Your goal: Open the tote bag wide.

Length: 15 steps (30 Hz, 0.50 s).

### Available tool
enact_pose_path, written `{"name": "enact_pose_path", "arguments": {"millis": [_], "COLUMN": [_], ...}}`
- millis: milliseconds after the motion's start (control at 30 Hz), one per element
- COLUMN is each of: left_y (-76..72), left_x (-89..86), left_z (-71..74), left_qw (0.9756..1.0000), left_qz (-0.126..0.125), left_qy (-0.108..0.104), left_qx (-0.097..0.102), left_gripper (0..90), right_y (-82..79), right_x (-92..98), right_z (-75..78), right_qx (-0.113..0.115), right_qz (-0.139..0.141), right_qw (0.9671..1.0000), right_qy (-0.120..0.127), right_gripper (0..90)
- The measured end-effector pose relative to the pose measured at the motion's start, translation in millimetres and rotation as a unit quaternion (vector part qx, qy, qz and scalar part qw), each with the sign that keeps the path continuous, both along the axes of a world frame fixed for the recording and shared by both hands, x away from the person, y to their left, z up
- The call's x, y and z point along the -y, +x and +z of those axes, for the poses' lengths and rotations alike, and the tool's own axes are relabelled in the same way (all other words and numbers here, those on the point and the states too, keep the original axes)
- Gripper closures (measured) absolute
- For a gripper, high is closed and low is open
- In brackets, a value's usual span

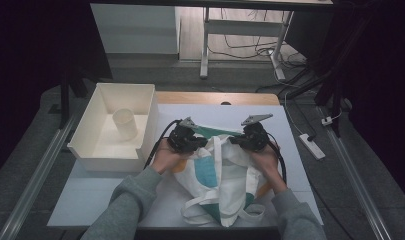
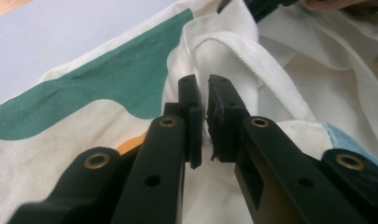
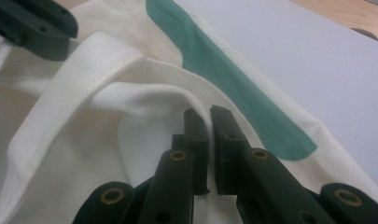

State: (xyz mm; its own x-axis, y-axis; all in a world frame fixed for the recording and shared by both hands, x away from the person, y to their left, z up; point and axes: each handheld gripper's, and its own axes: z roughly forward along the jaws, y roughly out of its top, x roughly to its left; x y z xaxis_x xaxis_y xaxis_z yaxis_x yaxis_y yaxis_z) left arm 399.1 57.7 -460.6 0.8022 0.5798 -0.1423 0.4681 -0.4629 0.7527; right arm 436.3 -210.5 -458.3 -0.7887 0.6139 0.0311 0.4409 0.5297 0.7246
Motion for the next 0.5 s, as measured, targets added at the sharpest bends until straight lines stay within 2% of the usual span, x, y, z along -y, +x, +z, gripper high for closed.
{"name": "enact_pose_path", "arguments": {"millis": [100, 233, 333, 433, 500], "left_y": [1.3, 2.7, 3.3, 2.5, 1.9], "left_x": [0.2, 2.3, 2.2, -0.5, -1.8], "left_z": [-2.3, -6.2, -8.4, -6.0, -4.9], "left_qw": [1.0, 1.0, 0.9999, 0.9999, 0.9999], "left_qz": [0.002, 0.002, 0.0, -0.002, -0.002], "left_qy": [-0.001, 0.005, 0.001, -0.007, -0.01], "left_qx": [-0.005, -0.007, -0.013, -0.009, -0.008], "left_gripper": [82.8, 82.0, 81.5, 80.5, 79.4], "right_y": [9.0, 18.8, 23.3, 26.9, 25.6], "right_x": [-1.2, -1.2, -3.5, 0.1, -0.5], "right_z": [-5.1, -18.0, -34.9, -42.6, -41.4], "right_qx": [0.001, -0.02, -0.034, -0.049, -0.045], "right_qz": [-0.005, -0.017, -0.027, -0.036, -0.037], "right_qw": [1.0, 0.9996, 0.9984, 0.9978, 0.9979], "right_qy": [-0.004, -0.005, -0.036, -0.025, -0.029], "right_gripper": [85.7, 85.7, 85.8, 85.8, 85.8]}}
